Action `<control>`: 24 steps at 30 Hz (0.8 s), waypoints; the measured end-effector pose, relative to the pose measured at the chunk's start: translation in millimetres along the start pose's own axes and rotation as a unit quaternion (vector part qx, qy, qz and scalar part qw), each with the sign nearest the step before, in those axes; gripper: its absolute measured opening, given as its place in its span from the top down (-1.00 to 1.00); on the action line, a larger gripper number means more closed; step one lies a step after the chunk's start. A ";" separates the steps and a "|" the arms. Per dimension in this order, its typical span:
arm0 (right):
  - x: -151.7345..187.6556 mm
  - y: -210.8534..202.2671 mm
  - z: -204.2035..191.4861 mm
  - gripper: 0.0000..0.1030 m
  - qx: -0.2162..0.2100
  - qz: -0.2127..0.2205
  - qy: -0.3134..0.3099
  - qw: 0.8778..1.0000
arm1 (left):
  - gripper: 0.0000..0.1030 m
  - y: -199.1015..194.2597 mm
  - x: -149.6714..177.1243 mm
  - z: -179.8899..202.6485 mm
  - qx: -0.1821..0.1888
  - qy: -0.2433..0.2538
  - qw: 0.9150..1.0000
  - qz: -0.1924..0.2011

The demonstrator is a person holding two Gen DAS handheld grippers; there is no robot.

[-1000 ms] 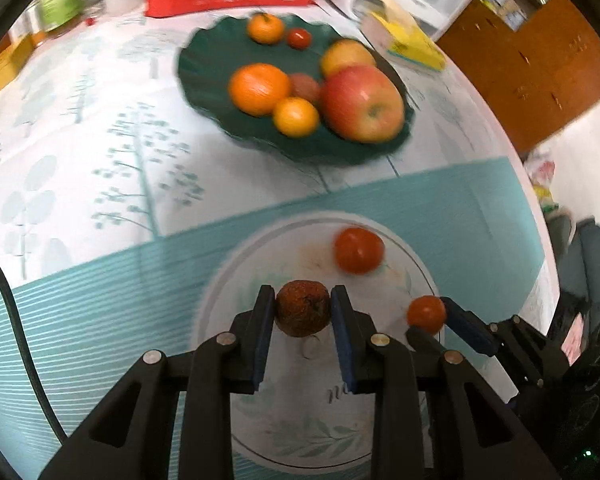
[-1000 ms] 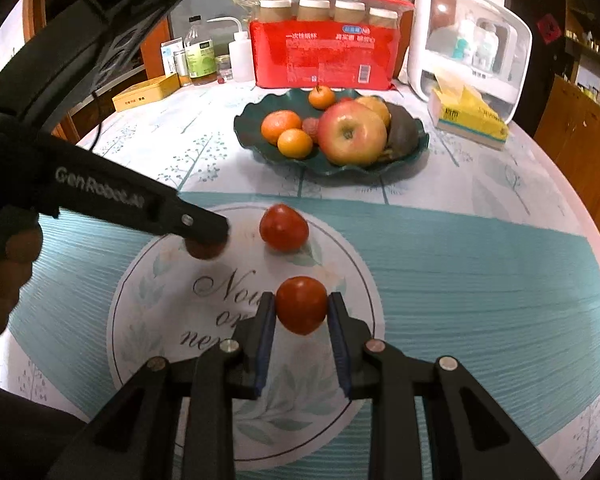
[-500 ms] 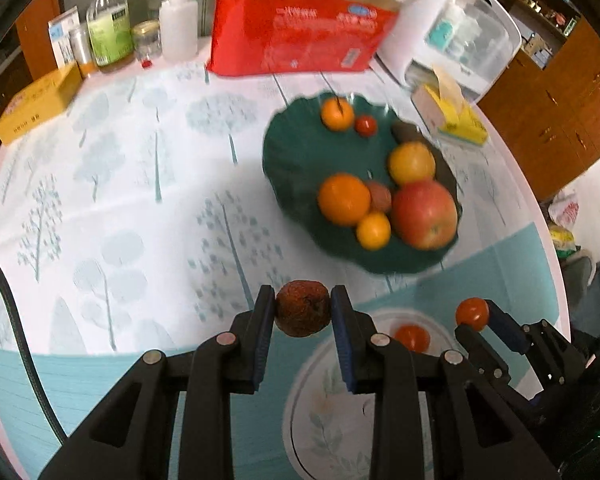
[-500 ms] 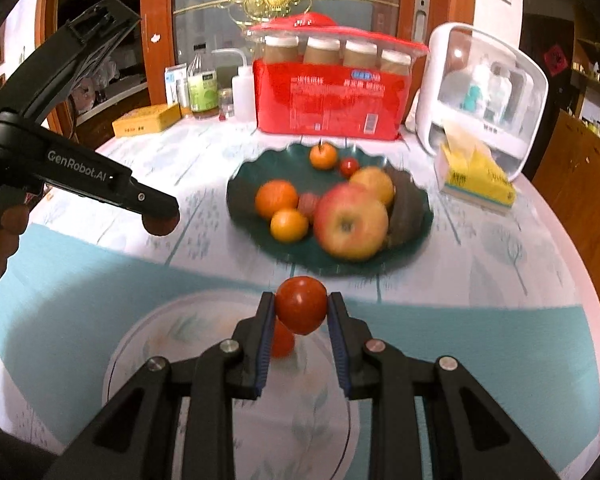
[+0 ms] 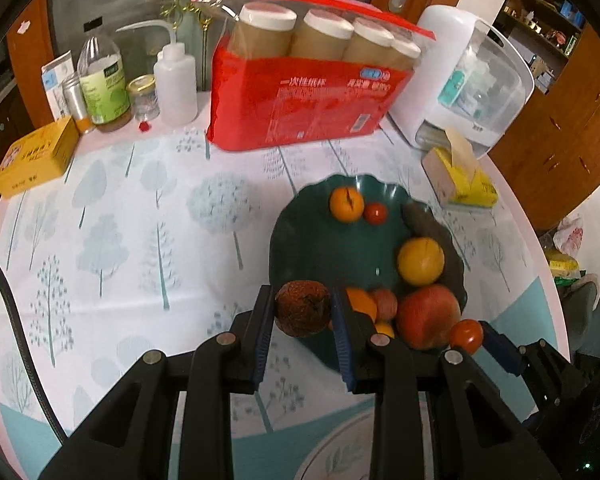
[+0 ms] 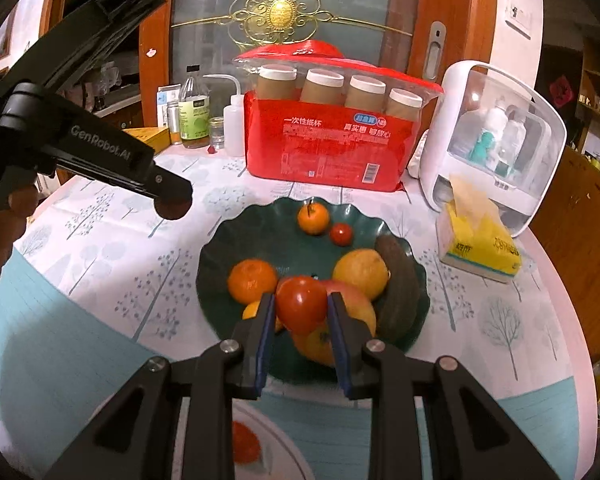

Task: Organize fruits
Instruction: 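Lower both fruits into the green plate and open both tools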

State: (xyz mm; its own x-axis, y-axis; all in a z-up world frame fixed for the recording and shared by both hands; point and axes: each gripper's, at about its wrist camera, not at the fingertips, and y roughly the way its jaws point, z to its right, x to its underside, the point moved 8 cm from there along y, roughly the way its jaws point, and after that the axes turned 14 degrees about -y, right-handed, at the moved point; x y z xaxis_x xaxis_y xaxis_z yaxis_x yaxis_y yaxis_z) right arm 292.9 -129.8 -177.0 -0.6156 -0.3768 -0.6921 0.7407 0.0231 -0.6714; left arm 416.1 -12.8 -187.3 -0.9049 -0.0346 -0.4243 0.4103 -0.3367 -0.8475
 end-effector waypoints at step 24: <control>3.1 54.3 29.1 0.36 0.029 -0.031 0.048 0.998 | 0.36 51.7 -9.1 26.1 0.052 0.014 0.998 -0.027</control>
State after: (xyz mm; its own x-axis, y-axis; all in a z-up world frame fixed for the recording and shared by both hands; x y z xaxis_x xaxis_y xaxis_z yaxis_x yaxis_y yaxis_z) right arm 339.1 -156.7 -207.9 -0.6817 -0.2855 -0.6736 0.7129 -0.0521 -0.6993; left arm 442.6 -54.4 -218.9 -0.9215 0.0120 -0.3883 0.3453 -0.4326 -0.8329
